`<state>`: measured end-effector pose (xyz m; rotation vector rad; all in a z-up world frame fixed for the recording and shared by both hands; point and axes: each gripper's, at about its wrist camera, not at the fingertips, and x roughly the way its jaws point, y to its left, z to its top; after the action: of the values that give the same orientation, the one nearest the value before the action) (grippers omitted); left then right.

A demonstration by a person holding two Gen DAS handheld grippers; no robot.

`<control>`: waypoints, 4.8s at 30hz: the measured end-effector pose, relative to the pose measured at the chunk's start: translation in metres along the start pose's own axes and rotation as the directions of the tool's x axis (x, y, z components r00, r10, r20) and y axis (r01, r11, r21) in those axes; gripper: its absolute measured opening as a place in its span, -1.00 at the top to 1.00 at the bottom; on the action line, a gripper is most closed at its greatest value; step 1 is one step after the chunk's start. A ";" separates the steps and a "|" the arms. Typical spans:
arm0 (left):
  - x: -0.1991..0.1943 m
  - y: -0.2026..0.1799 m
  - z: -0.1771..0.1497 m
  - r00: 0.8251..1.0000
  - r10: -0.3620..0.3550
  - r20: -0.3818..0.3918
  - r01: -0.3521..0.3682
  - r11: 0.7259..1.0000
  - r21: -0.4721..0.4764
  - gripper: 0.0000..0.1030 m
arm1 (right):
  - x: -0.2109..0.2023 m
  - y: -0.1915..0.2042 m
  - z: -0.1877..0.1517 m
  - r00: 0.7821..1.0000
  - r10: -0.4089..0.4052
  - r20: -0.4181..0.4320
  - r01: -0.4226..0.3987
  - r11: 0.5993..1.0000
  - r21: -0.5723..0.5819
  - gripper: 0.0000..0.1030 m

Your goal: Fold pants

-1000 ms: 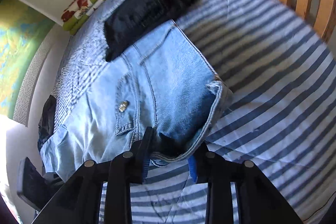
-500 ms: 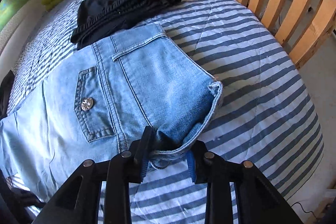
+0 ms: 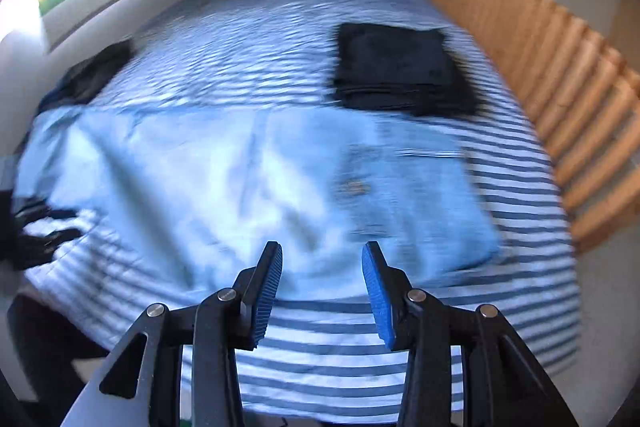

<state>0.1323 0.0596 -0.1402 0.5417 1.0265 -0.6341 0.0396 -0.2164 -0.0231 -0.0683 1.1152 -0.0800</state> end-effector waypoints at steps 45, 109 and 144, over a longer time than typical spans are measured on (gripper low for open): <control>0.067 0.121 0.174 0.994 -0.107 -0.011 0.106 0.994 -0.034 -0.07 | 0.103 0.003 0.134 0.998 0.057 -0.021 -0.061 0.962 -0.267 0.25; -0.029 0.015 0.051 0.990 -0.096 0.103 0.103 0.993 -0.059 0.22 | 0.061 0.004 0.020 0.994 0.105 -0.038 -0.110 0.980 -0.163 0.54; -0.122 0.263 -0.290 0.909 0.370 0.192 0.116 0.219 -0.969 -0.15 | 0.021 0.242 0.077 0.920 0.381 0.092 -0.312 0.853 -0.419 0.29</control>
<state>0.0971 0.4678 -0.1209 -0.6614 0.7668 0.1874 0.1253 0.0235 -0.0308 -0.2312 0.9402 0.4756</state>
